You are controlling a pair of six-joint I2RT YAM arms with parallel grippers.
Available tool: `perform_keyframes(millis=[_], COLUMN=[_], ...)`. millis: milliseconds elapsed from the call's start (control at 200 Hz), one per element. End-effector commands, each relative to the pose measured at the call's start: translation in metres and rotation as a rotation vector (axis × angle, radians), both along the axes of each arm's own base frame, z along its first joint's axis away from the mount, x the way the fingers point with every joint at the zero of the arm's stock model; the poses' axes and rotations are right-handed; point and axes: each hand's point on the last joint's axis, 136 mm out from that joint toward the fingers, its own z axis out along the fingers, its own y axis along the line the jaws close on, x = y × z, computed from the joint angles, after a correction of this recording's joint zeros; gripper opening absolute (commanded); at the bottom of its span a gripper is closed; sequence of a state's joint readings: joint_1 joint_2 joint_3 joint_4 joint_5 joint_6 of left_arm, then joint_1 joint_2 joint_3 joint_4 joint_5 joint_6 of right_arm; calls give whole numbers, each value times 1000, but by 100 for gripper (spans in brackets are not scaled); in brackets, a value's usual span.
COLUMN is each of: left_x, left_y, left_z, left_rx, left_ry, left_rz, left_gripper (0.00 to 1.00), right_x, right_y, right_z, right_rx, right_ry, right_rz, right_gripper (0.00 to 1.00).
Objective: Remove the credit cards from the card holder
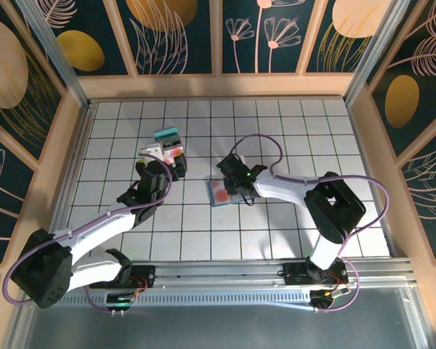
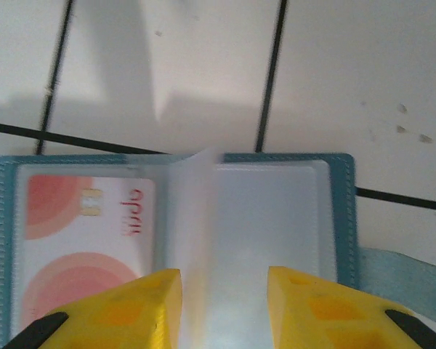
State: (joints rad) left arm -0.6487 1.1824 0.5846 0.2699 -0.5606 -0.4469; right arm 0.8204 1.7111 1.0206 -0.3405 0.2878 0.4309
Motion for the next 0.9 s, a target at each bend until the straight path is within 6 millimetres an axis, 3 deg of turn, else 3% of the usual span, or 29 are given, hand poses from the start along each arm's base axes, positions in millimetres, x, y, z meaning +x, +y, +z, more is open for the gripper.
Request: perform_keyframes(millis=[0,275,515,641,896], left_x=[1,-16,-31,-33,-34], left_y=[-18,-65,-83,-86,-95], left_z=[4,-33,-77,-93,-112], left_rx=[72,168,285,291,267], left_ry=[-3,78,168,205,244], left_rz=[-41,-152,-175,-181,-205], left_gripper=[99,99,99,99,99], right_x=[0,0,2,6,14], right_y=[-15,-34,-43,-43,-33], right_z=[1,-16,-21,-7,39], right_rx=[7,-9,-12,2,97], right_ry=[-6,23,29,1,-72], right_rz=[-54,-87,-112,-120,-124], right_gripper=[36,31,28,27,27])
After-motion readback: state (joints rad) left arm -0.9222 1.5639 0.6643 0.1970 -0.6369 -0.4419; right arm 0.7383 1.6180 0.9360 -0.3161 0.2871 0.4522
